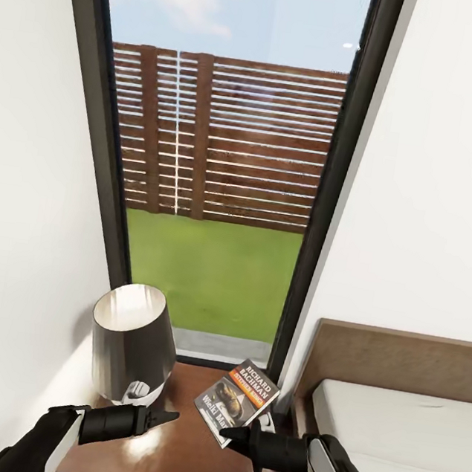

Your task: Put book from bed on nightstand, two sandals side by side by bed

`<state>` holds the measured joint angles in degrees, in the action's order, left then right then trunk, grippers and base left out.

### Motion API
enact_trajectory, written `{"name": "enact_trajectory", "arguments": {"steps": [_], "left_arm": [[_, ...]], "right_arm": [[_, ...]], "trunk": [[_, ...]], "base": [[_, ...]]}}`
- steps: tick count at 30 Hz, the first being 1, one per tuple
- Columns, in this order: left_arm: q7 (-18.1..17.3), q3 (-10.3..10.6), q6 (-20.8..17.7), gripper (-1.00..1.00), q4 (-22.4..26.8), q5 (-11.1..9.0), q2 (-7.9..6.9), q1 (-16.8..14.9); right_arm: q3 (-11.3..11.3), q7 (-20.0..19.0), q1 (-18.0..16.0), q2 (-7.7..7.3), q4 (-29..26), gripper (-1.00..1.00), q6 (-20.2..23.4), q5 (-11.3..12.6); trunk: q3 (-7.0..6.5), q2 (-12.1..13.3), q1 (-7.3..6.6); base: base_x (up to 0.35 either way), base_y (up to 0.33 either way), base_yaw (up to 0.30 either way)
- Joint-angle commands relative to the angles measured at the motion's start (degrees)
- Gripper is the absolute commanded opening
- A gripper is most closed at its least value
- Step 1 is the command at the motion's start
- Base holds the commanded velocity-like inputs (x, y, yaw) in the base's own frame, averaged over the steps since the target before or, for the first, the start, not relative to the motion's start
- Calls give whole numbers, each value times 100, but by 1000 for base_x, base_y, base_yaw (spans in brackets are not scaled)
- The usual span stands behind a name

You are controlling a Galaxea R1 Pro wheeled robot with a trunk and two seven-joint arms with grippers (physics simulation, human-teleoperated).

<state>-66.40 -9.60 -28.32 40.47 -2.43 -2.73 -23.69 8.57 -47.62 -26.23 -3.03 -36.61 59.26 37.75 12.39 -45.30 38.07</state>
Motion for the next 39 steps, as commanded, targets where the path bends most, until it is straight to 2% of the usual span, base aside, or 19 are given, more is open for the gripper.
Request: {"name": "enact_trajectory", "arguments": {"steps": [1,13,17,21,25,27,28,32,39], "left_arm": [[-15,-2,-60,100,2,-21,0,-4],[-18,2,-60,100,5,-21,9,-4],[-14,2,-60,100,-3,-21,9,-4],[-18,2,-60,100,-4,-21,9,-4],[-15,2,-60,100,-4,-21,9,-2],[-18,2,-60,100,-4,-21,9,-3],[-16,2,-60,100,-4,-21,9,-4],[-15,2,-60,100,-4,-21,9,-4],[-14,2,-60,100,-4,-21,9,-4]], "right_arm": [[12,-28,-5,-5,1,-100,2,9],[13,-30,-5,-5,204,-100,14,47],[5,-25,-5,-3,726,-100,15,47],[-1,-7,-5,1,836,-100,15,41],[2,220,-5,8,864,-100,15,36],[-10,793,-5,147,854,-100,15,38],[-15,895,-5,192,848,-100,15,39],[-14,812,-5,267,798,-100,15,39],[0,743,-5,276,656,-100,15,40]], "trunk": [[27,-48,24],[242,-530,287],[314,-690,375],[386,-851,463],[458,-1011,551],[494,-1091,595],[512,-1131,617],[583,-1292,705],[709,-1572,858]], "base": [[0,0,0],[0,0,0],[0,0,0],[0,0,0],[0,0,0],[0,0,0],[0,0,0],[0,0,0],[0,0,0]]}}
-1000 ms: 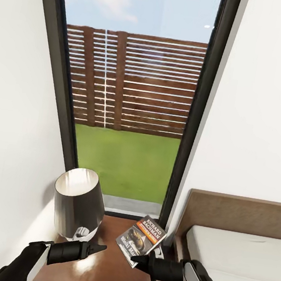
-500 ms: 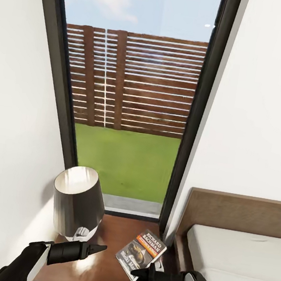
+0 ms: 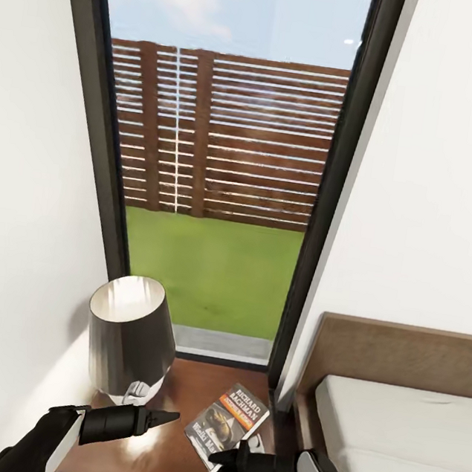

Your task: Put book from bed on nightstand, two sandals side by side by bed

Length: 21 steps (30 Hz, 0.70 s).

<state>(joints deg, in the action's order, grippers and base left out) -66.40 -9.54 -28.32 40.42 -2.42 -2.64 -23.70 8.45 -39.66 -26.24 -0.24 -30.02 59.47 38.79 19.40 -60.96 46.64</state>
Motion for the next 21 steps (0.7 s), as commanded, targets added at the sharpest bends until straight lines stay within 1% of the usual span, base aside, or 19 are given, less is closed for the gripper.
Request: {"name": "enact_trajectory", "arguments": {"steps": [1,8,21], "left_arm": [[-13,-4,-60,100,1,-22,0,-3],[-13,-4,-60,100,-4,-22,0,-3],[-13,-4,-60,100,-10,-22,0,-3]], "right_arm": [[17,-55,-4,0,-76,-100,-5,-65],[33,-59,-4,-1,-337,-100,3,-65],[34,-59,-4,-2,-347,-100,3,-74]], "trunk": [[26,-46,23],[151,-327,177],[385,-848,462]], "base": [[0,0,0],[0,0,0],[0,0,0]]}}
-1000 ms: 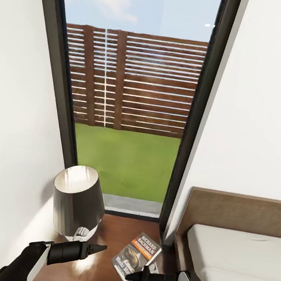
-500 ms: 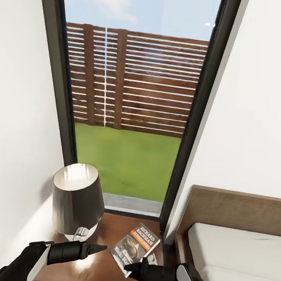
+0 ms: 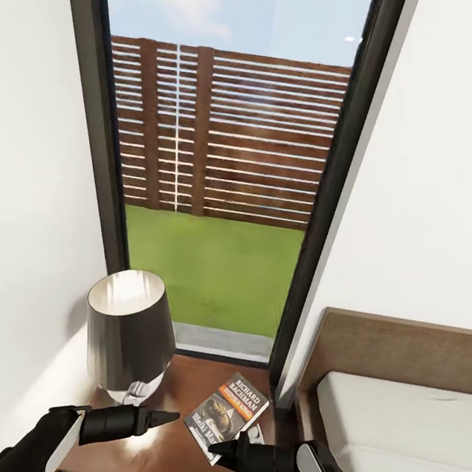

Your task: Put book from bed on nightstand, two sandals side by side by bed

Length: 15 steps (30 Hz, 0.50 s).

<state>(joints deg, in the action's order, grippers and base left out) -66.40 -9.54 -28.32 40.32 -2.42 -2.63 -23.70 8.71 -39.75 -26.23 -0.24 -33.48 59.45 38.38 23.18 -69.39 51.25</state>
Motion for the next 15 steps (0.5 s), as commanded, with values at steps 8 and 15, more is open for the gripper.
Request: {"name": "enact_trajectory", "arguments": {"steps": [8,15], "left_arm": [[-13,-4,-60,100,-7,-22,8,-3],[-13,-4,-60,100,-7,-22,8,-3]], "right_arm": [[8,-51,-5,-2,-1,-100,-3,-40],[8,-51,-5,-2,-1,-100,-3,-41]], "trunk": [[151,-326,176],[276,-607,330]], "base": [[0,0,0],[0,0,0]]}}
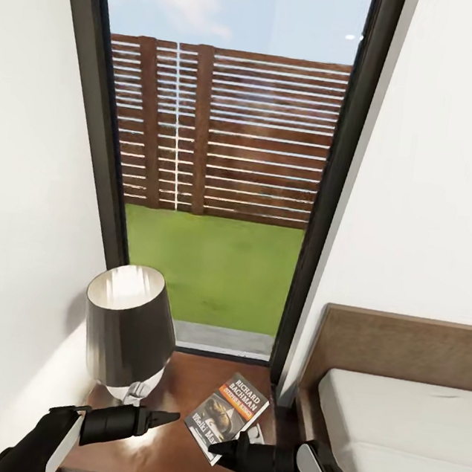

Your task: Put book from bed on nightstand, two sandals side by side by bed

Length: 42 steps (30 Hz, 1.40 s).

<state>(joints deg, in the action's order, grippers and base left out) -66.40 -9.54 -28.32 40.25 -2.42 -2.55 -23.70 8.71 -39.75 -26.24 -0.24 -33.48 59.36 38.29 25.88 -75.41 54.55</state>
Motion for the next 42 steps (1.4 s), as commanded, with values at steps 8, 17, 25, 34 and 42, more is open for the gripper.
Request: {"name": "enact_trajectory", "arguments": {"steps": [8,17,25,34,42], "left_arm": [[-13,-4,-60,100,0,-22,0,-3],[-13,-4,-60,100,-2,-22,0,-3],[-13,-4,-60,100,-6,-22,0,-3],[-13,-4,-60,100,-9,-22,0,-3],[-13,-4,-60,100,-9,-22,0,-3]], "right_arm": [[8,-51,-4,-2,-1,-100,6,-32],[7,-66,-4,-8,-1,-100,5,-19],[18,-648,-4,-11,-215,-100,5,-9],[25,-1054,-4,-11,-369,-100,-2,-14],[30,-1064,-4,-11,-792,-100,-4,-14]], "trunk": [[150,-326,176],[312,-687,374],[455,-1008,550],[617,-1369,747],[761,-1690,923]], "base": [[0,0,0],[0,0,0],[0,0,0],[0,0,0],[0,0,0]]}}
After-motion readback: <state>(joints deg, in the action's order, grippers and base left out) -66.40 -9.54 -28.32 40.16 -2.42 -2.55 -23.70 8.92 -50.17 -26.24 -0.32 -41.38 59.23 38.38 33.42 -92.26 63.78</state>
